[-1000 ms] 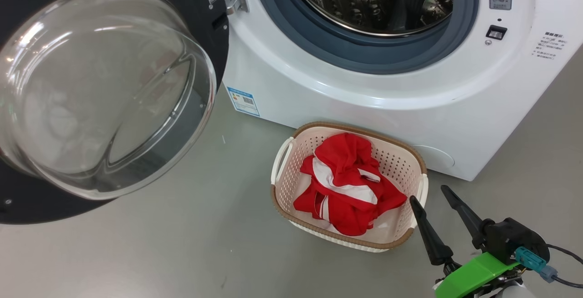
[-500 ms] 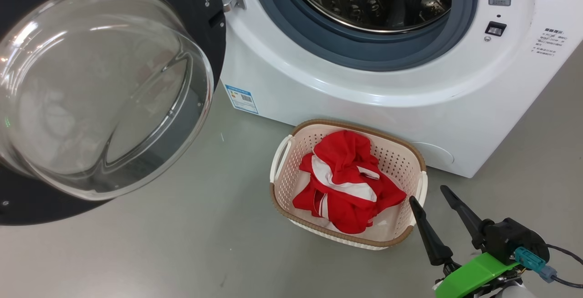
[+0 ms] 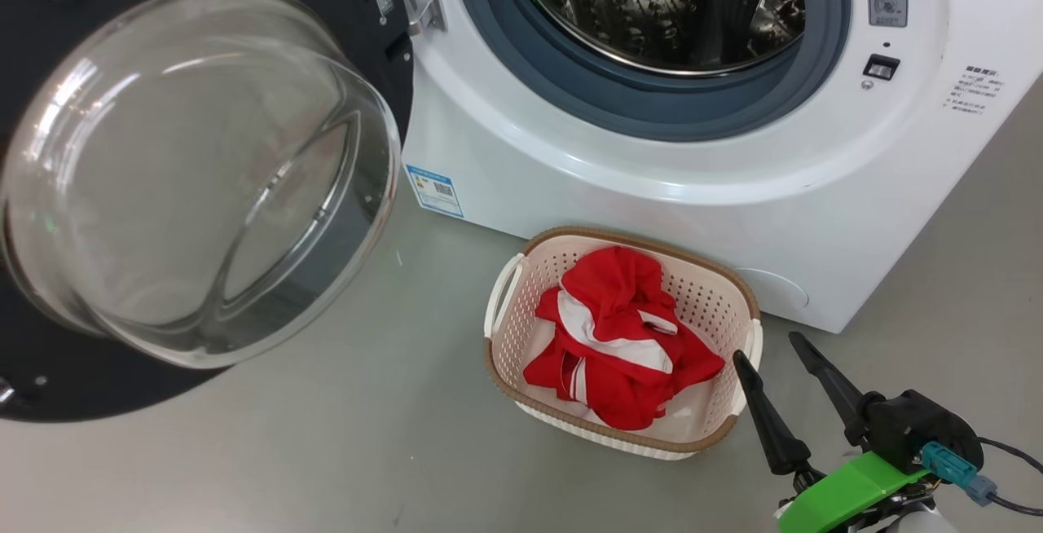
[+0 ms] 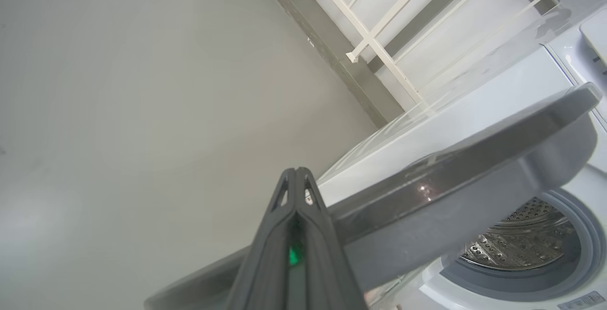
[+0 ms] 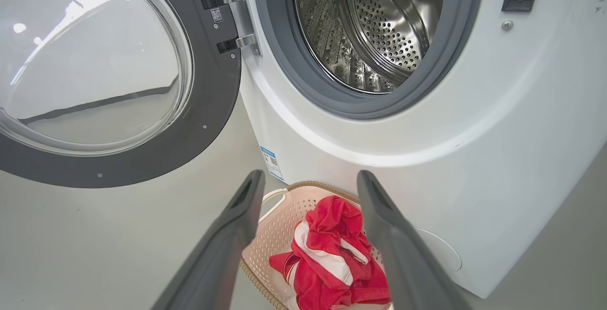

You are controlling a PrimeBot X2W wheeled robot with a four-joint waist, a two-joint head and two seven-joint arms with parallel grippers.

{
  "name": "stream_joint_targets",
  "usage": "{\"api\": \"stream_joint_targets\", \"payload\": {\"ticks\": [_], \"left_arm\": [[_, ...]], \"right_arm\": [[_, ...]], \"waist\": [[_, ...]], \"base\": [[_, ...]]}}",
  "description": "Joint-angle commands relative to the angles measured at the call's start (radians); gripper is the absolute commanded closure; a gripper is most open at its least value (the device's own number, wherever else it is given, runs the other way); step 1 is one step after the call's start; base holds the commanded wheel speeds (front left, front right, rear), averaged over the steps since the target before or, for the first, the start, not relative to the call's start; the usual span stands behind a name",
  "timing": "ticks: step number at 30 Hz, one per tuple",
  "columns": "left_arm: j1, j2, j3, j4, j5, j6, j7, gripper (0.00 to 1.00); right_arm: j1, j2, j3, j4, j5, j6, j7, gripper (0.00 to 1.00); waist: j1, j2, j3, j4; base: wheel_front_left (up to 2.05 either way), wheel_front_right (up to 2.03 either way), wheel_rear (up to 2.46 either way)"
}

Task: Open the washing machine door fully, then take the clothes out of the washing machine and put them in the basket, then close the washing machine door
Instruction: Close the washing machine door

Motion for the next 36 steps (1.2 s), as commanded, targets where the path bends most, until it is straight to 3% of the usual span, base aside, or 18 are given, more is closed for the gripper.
{"api": "stream_joint_targets", "payload": {"ticks": [1, 22, 29, 36], "left_arm": [[0.029, 0.014, -0.014, -0.075, -0.034, -0.008, 0.056, 1.00], [0.293, 0.053, -0.052, -0.556, -0.246, -0.008, 0.207, 1.00], [0.347, 0.024, -0.073, -0.727, -0.286, -0.008, 0.208, 1.00], [0.349, -0.047, -0.148, -0.847, -0.266, -0.008, 0.153, 1.00]], "right_arm": [[-0.017, -0.002, 0.018, -0.023, -0.006, 0.005, -0.006, 0.00], [0.021, 0.012, -0.002, -0.036, 0.001, 0.005, -0.006, 0.00], [0.033, 0.014, -0.015, -0.041, 0.003, 0.005, -0.006, 0.00], [0.041, 0.020, -0.023, -0.045, 0.002, 0.005, -0.006, 0.00]], "waist": [[0.0000, 0.0000, -0.011, 0.000], [0.0000, 0.0000, -0.078, -0.035], [0.0000, 0.0000, -0.090, -0.067], [0.0000, 0.0000, -0.098, -0.106]], "base": [[0.00, 0.00, 0.00], [0.00, 0.00, 0.00], [0.00, 0.00, 0.00], [0.00, 0.00, 0.00]]}}
